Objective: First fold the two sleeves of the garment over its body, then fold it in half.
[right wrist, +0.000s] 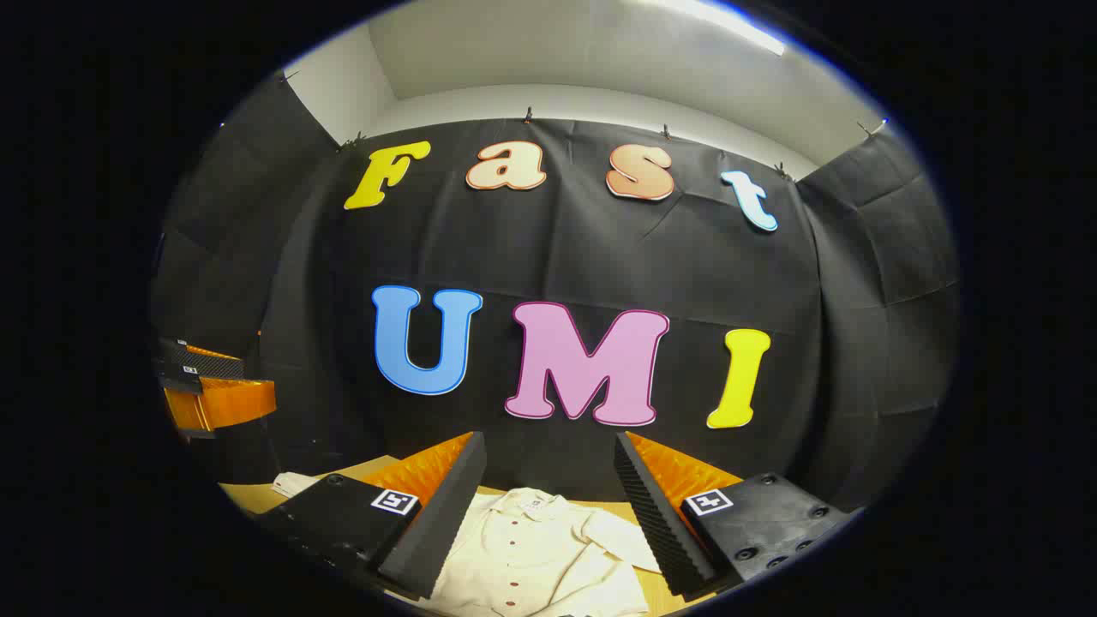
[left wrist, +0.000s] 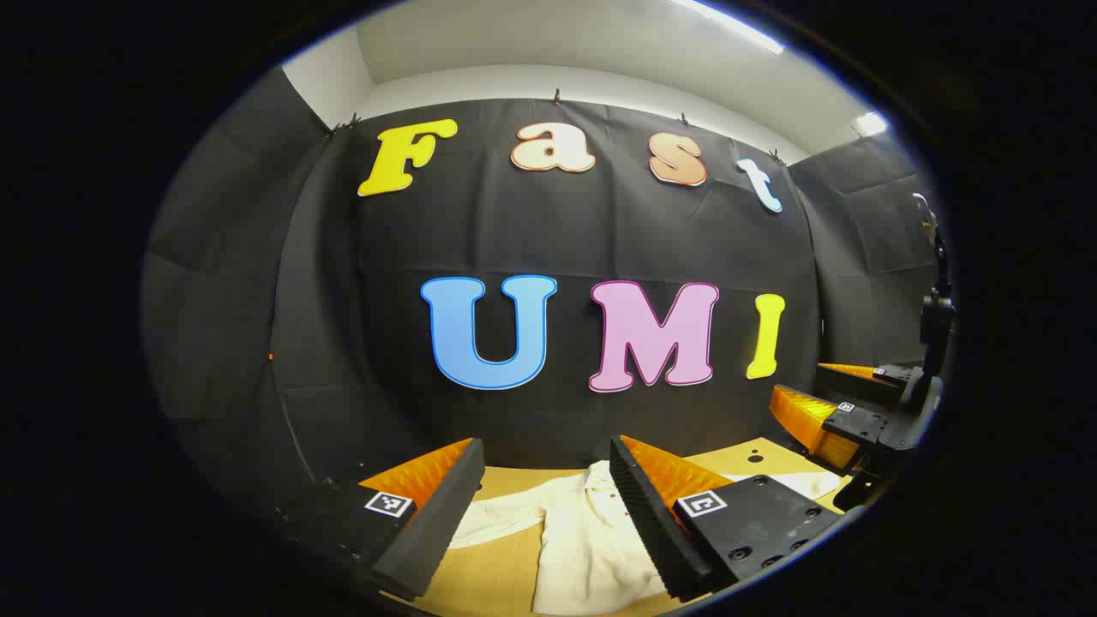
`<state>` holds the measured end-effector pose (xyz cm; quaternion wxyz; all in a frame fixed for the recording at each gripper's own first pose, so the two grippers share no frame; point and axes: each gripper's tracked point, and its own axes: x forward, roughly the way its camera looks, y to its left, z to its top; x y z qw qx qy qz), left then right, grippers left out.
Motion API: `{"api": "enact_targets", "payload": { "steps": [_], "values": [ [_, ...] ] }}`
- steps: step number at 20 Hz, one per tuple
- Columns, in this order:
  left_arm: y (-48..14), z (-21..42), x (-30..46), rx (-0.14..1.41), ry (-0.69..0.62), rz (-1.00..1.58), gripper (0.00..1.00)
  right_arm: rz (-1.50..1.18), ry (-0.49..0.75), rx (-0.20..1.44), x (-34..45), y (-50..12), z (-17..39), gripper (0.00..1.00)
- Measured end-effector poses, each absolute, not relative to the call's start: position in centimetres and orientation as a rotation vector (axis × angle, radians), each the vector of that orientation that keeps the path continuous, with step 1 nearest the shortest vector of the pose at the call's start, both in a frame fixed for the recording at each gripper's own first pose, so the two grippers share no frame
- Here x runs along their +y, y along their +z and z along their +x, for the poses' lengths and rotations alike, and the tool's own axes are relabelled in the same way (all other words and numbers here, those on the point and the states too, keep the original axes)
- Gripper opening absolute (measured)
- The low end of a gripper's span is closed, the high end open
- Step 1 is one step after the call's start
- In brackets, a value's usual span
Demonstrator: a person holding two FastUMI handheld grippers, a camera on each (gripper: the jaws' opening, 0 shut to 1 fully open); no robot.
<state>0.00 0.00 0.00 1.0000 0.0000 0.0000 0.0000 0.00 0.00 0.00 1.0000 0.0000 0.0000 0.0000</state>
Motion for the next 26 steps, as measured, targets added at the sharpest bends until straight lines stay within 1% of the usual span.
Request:
{"api": "enact_targets", "payload": {
  "steps": [5, 15, 21, 26],
  "values": [
    [-0.1, 0.4, -0.4, -0.011, -0.021, -0.047, 0.96, -0.011, -0.042, -0.002, -1.0, 0.6, -0.7, 0.96],
    [-1.6, 2.0, -1.2, 0.014, -0.075, -0.047, 0.96, -0.045, -0.125, 0.015, -3.6, 0.5, -2.8, 0.96],
    [-1.5, 2.3, -2.5, 0.016, -0.112, -0.042, 0.96, -0.069, -0.145, 0.046, -4.6, -0.9, -3.0, 0.96],
    [-1.7, 2.4, -3.3, 0.024, -0.12, -0.045, 0.96, -0.084, -0.162, 0.136, -6.6, -4.3, -1.1, 0.96]
  ]
}}
